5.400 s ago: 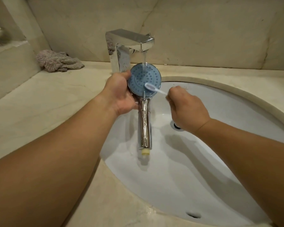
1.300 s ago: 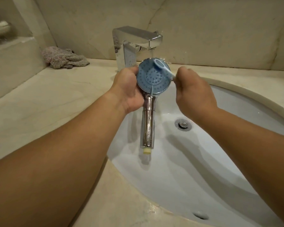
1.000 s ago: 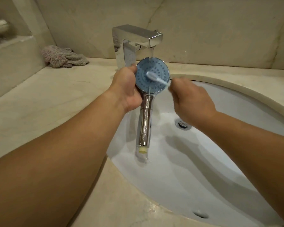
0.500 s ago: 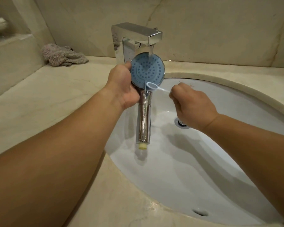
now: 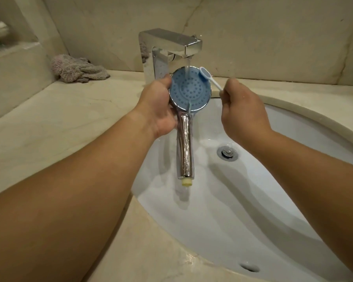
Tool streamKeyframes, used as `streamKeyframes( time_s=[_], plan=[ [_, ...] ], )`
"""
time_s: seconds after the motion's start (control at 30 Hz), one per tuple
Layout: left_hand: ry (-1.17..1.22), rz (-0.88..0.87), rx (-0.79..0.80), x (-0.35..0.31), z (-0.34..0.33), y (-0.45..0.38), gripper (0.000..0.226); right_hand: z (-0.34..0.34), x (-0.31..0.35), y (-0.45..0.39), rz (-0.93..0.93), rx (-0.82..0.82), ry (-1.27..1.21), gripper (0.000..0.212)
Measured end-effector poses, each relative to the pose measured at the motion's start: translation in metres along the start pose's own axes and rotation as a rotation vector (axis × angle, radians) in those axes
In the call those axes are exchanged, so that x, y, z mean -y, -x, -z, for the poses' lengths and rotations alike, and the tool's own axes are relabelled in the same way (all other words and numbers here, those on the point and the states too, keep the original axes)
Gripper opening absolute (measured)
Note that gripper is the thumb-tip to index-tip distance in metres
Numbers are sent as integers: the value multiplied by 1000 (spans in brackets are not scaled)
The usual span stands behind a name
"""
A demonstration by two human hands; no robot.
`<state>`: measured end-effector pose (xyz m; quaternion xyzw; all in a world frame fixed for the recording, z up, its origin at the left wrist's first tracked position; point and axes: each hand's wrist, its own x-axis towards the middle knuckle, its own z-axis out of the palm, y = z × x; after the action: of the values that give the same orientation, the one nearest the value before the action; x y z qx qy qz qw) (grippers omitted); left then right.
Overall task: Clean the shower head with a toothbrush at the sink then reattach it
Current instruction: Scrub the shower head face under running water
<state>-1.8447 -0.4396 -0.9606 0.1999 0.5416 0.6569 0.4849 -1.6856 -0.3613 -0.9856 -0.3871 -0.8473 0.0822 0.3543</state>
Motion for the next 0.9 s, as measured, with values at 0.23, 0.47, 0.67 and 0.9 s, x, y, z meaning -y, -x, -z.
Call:
streamKeyframes(
  time_s=[0.23,0.47,0.67,0.9],
  plan=[
    [56,-31,162,2,-1,0,55,0,19,7,203,106,67,10],
    [99,-24,187,0,-2,1,51,-1,12,15,344,137,180,11],
    [119,-12,185,0,1,-3,52,1,5,12,379,138,164,5],
    [94,-20,159,-1,2,-3,49,2,-1,13,470,149,214,6]
  ],
)
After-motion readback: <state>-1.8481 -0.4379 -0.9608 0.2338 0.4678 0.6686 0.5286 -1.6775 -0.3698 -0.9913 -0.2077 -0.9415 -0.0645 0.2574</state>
